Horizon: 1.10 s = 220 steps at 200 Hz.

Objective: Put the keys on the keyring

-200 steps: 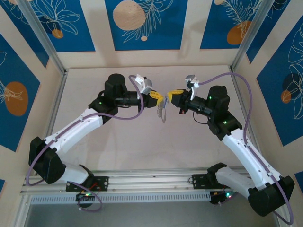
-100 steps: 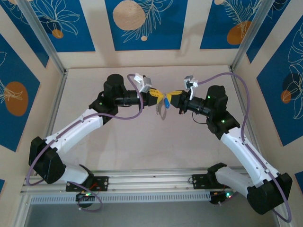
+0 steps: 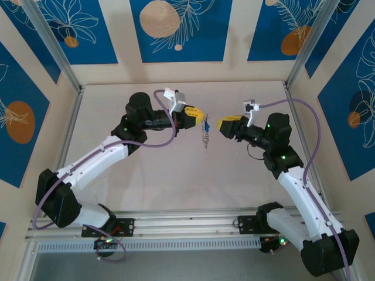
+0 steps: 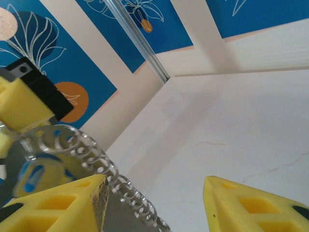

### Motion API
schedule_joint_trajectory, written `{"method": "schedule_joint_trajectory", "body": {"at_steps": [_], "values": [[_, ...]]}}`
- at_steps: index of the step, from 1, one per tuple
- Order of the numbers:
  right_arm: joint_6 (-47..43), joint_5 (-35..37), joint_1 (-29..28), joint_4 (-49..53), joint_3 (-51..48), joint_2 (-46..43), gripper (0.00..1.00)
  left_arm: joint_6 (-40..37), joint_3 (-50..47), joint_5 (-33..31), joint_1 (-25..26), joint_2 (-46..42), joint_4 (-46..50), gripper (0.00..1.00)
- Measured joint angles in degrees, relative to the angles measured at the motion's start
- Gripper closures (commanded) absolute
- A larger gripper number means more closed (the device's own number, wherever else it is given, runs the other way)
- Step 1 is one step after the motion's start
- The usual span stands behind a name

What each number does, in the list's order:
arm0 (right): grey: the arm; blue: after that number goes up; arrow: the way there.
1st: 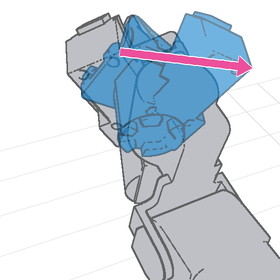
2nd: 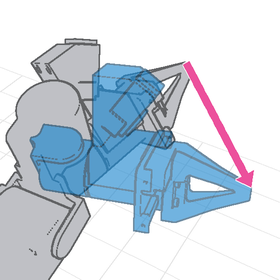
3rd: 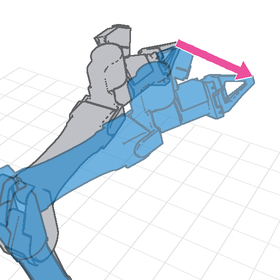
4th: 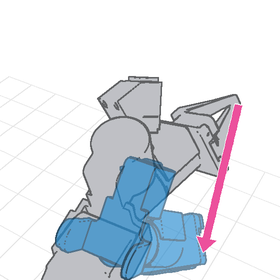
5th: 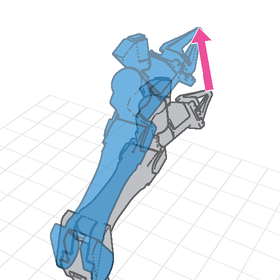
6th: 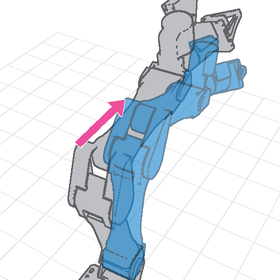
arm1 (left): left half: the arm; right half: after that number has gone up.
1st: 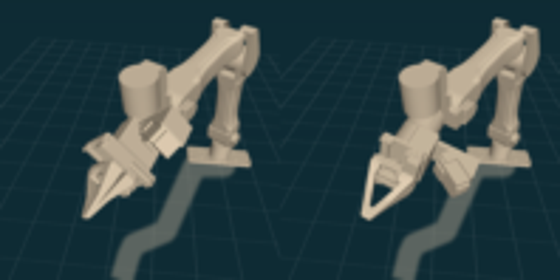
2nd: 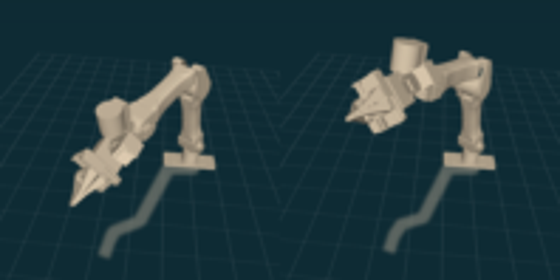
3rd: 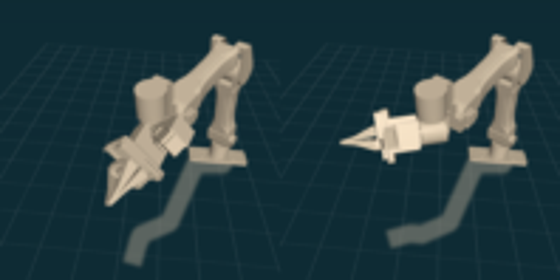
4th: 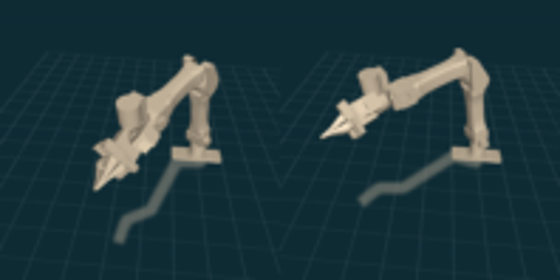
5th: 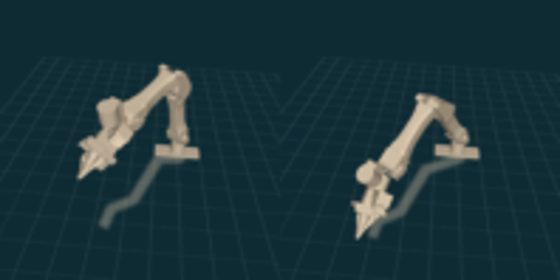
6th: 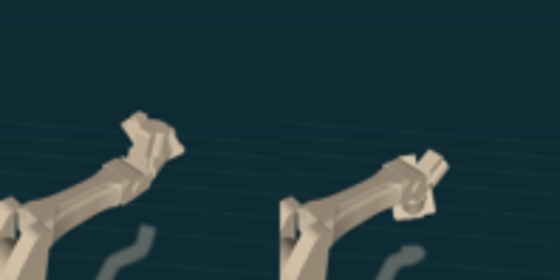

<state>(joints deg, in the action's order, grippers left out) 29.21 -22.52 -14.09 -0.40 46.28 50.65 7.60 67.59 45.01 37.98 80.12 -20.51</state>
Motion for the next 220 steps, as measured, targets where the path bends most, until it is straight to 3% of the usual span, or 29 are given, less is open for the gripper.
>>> {"method": "schedule_joint_trajectory", "body": {"at_steps": [81,178,194,220], "values": [[10.99,-1.46,-0.28,-11.43,-3.69,-2.01,0.38,13.84,-6.82,-0.17,-0.33,3.26,-17.09,1.0],[15.96,-2.6,-5.75,-24.26,-4.04,6.05,0.43,25.68,-11.65,-2.38,-1.79,3.93,-32.98,1.0],[16.39,-2.8,-6.58,-26.08,-4.11,7.72,0.49,26.67,-11.67,-2.67,-1.88,4.37,-34.42,1.0],[16.92,-3.28,-7.37,-28.0,-4.28,9.66,0.74,27.43,-11.74,-3.13,-2.03,5.01,-35.45,1.0]]}}
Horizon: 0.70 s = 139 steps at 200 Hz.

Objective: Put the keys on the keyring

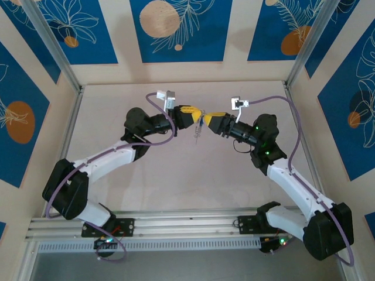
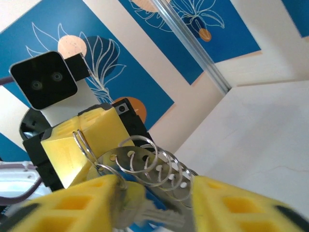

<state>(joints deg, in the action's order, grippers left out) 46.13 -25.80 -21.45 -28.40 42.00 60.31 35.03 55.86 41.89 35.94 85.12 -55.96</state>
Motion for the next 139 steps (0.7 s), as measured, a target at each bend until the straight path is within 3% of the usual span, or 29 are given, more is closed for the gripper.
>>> {"method": "schedule_joint_trajectory", "body": {"at_steps": [16,35,50,79,109,139], "values": [[0.39,-0.46,-0.15,-0.39,-0.13,0.31,0.87,0.26,-0.11,-0.2,-0.07,0.35,-0.66,1.0],[0.09,-0.83,-0.2,-0.39,-0.15,0.28,0.93,0.66,-0.26,-0.42,-0.11,0.52,-1.51,1.0],[-0.24,-1.33,-0.2,-0.04,-0.15,0.24,0.93,0.68,-0.37,-0.46,-0.11,0.57,-2.14,1.0],[-0.96,-1.86,0.07,2.95,-0.15,-0.55,0.81,0.94,-0.48,-0.61,-0.11,0.79,-3.74,1.0],[-2.58,-2.91,3.1,6.14,-0.11,-3.48,0.47,1.36,-0.48,-0.81,-0.2,1.36,-4.9,1.0],[-2.86,-3.17,6.36,7.08,0.46,-4.68,0.41,2.99,-0.48,-1.44,-0.22,2.29,-4.96,1.0]]}}
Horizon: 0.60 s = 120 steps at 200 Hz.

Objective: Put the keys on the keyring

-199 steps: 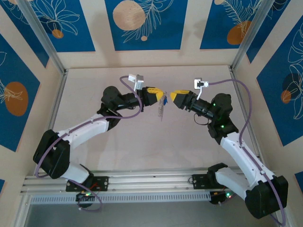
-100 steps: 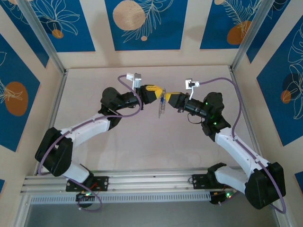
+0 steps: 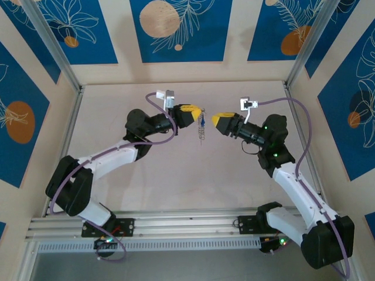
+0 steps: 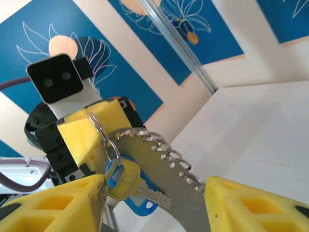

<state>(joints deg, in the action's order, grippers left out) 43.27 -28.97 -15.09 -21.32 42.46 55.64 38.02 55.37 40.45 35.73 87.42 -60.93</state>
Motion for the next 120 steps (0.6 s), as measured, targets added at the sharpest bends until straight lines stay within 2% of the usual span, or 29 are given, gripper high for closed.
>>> {"method": "schedule_joint_trajectory", "body": {"at_steps": [29,76,120], "values": [[0.7,-0.15,0.87,-1.44,2.23,2.38,0.39,2.91,0.0,-0.68,-0.04,1.22,-0.48,1.0],[4.96,-1.29,0.37,-10.45,4.31,9.66,0.38,8.02,0.02,-2.01,-0.11,1.81,-4.04,1.0],[7.48,-1.31,-1.14,-16.46,4.31,11.3,0.39,12.46,0.44,-3.26,-0.09,4.13,-7.04,1.0]]}}
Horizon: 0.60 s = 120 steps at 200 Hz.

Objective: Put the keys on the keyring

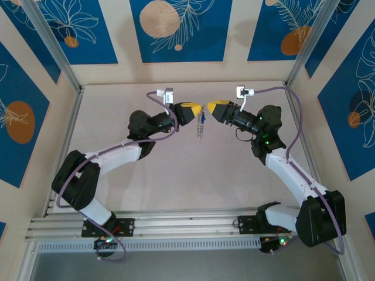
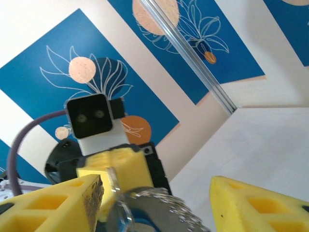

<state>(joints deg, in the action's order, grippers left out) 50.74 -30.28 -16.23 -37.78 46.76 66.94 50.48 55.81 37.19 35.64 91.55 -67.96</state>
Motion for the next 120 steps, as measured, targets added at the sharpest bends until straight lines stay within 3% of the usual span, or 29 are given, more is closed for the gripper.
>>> {"method": "schedule_joint_trajectory", "body": {"at_steps": [89,120], "values": [[1.36,0.02,-1.27,-4.68,-0.57,1.25,0.5,4.76,1.49,-1.33,-0.02,3.06,-2.45,1.0],[1.53,0.04,-1.4,-4.92,-1.29,1.68,0.6,5.18,2.12,-1.33,-0.07,3.28,-3.06,1.0]]}}
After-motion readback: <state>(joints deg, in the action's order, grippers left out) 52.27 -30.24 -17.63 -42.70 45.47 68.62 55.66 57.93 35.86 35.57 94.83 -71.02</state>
